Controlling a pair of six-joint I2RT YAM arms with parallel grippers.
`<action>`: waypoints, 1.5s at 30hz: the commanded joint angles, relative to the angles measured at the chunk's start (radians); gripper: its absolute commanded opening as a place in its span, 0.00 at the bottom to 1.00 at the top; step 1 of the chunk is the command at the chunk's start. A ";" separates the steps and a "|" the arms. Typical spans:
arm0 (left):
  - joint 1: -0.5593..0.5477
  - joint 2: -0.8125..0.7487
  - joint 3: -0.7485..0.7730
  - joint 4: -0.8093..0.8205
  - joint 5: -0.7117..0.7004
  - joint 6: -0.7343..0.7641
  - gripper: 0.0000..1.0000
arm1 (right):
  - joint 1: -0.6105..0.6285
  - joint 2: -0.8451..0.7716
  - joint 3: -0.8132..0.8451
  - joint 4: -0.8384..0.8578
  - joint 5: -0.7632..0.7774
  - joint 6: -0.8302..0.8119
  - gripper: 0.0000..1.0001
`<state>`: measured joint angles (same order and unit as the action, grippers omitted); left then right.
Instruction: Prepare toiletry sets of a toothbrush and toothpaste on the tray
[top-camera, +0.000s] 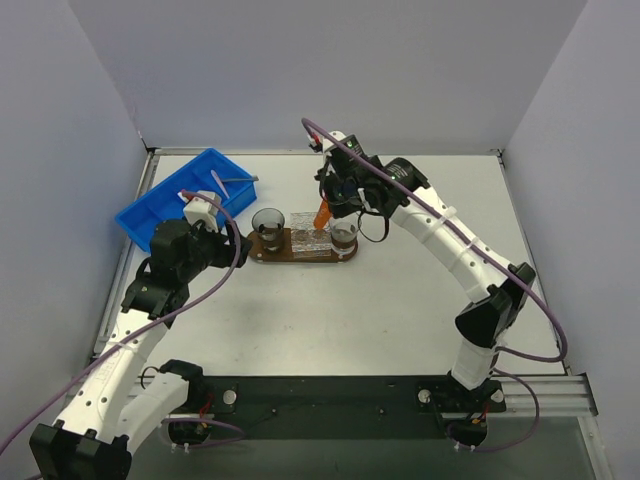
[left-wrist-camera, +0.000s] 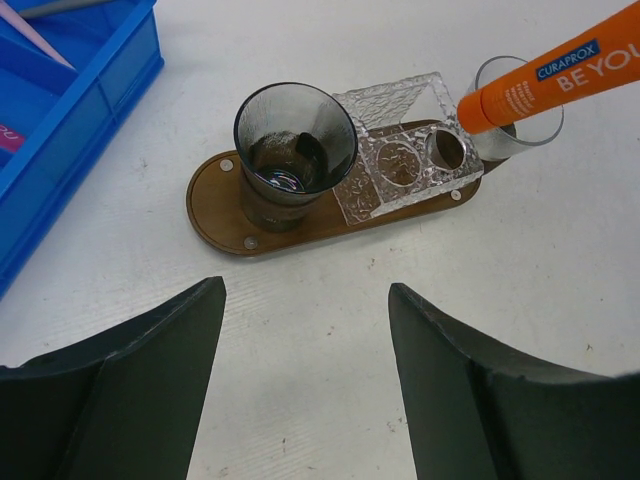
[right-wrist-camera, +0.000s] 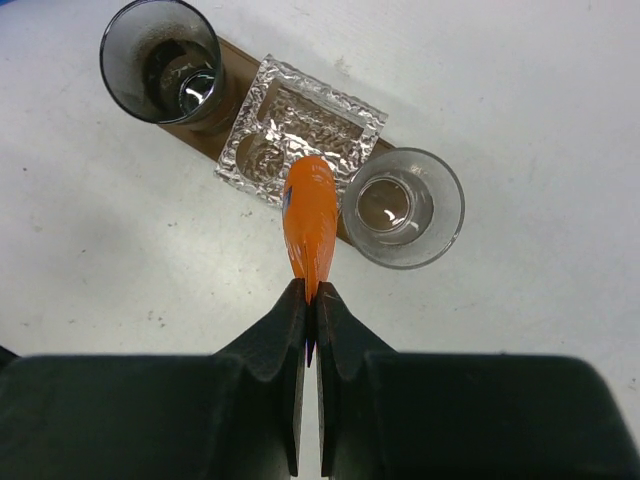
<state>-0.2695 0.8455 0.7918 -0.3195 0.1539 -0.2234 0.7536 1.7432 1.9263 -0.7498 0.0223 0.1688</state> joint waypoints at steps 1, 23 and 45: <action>-0.007 -0.003 0.026 0.003 0.010 0.021 0.77 | 0.001 0.056 0.108 -0.028 0.064 -0.058 0.00; -0.017 0.007 0.027 -0.003 0.019 0.025 0.77 | -0.030 0.234 0.220 -0.028 0.053 -0.097 0.00; -0.017 0.018 0.029 -0.004 0.024 0.030 0.77 | -0.049 0.318 0.252 -0.025 0.021 -0.107 0.00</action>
<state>-0.2829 0.8642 0.7918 -0.3351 0.1646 -0.2043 0.7128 2.0407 2.1399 -0.7677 0.0475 0.0731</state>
